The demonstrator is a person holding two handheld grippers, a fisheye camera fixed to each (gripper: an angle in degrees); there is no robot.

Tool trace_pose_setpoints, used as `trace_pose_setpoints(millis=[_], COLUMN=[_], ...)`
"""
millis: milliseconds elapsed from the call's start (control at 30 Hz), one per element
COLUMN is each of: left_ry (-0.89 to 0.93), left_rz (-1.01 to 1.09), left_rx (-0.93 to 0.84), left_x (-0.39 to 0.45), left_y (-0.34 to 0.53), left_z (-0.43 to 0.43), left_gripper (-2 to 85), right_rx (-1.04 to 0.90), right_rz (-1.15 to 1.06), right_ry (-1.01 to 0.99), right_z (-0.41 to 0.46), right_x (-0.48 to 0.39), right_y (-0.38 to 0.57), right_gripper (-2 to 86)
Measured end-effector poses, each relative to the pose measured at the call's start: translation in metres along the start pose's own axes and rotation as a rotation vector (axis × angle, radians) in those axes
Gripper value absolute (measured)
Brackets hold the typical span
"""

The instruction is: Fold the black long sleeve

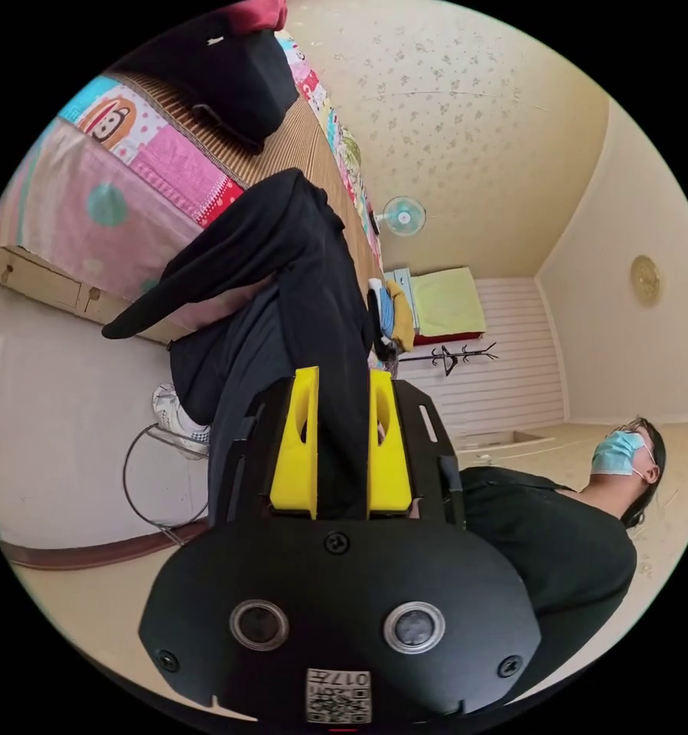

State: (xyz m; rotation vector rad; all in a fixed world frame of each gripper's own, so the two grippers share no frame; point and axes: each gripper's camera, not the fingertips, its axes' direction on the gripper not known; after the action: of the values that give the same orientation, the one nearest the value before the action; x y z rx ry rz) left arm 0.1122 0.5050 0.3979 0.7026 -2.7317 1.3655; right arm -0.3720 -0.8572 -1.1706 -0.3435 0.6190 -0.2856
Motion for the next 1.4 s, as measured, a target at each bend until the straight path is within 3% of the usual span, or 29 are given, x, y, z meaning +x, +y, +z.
trace_pose_setpoints(millis=[167,300,400,467,533,633,700,800,867,967,1067,1200,1300,1400], left_ry=[-0.013,0.027,0.031,0.019,0.013,0.038,0.066,0.095,0.111,0.145,0.130,0.102,0.114,0.045], left_rz=[-0.030,-0.048,-0.056,-0.068,-0.084,-0.094,-0.097,-0.112,-0.127,-0.145,-0.159,-0.158,-0.162,-0.151], left_rx=[0.037,0.068,0.094,0.099,0.101,0.126,0.133,0.123,0.118,0.120,0.125,0.150,0.185,0.161], left_x=[0.004,0.004,0.002,-0.002,-0.008,-0.015,-0.019,-0.025,-0.028,-0.031,-0.032,-0.031,-0.033,-0.029], left_y=[0.000,0.008,0.020,0.026,0.034,0.040,0.041,0.043,0.044,0.045,0.044,0.042,0.044,0.041], left_z=[-0.034,-0.064,-0.092,-0.109,-0.127,-0.143,-0.146,-0.147,-0.150,-0.161,-0.182,-0.211,-0.228,-0.235], left_gripper=[10.1,10.0,10.0,9.9,9.9,9.9,9.9,9.9,9.9,9.9,9.9,9.9,9.9,9.9], right_rx=[0.347,0.514,0.583,0.464,0.374,0.264,0.207,0.180,0.226,0.355,0.366,0.352,0.415,0.382], right_rz=[0.190,0.237,-0.049,-0.420,-0.627,-0.648,-0.546,-0.206,0.056,0.155,0.199,0.168,0.138,-0.471], right_ry=[-0.175,-0.342,-0.220,-0.073,-0.036,0.037,0.076,0.091,-0.014,-0.214,-0.204,-0.223,-0.011,0.346], right_z=[0.008,0.019,0.021,0.056,0.095,0.141,0.153,0.141,0.113,0.088,0.090,0.107,0.113,0.172], right_x=[0.025,0.017,-0.086,-0.214,-0.294,-0.343,-0.321,-0.215,-0.110,-0.021,0.014,0.016,-0.025,-0.162], right_y=[-0.068,-0.078,-0.091,-0.095,-0.084,-0.083,-0.093,-0.104,-0.091,-0.056,-0.054,-0.071,-0.072,-0.033], right_gripper=[11.3,3.4,1.6,1.1,1.1,2.0,3.4,7.7,9.0,8.4,10.9,10.9,6.1,4.1])
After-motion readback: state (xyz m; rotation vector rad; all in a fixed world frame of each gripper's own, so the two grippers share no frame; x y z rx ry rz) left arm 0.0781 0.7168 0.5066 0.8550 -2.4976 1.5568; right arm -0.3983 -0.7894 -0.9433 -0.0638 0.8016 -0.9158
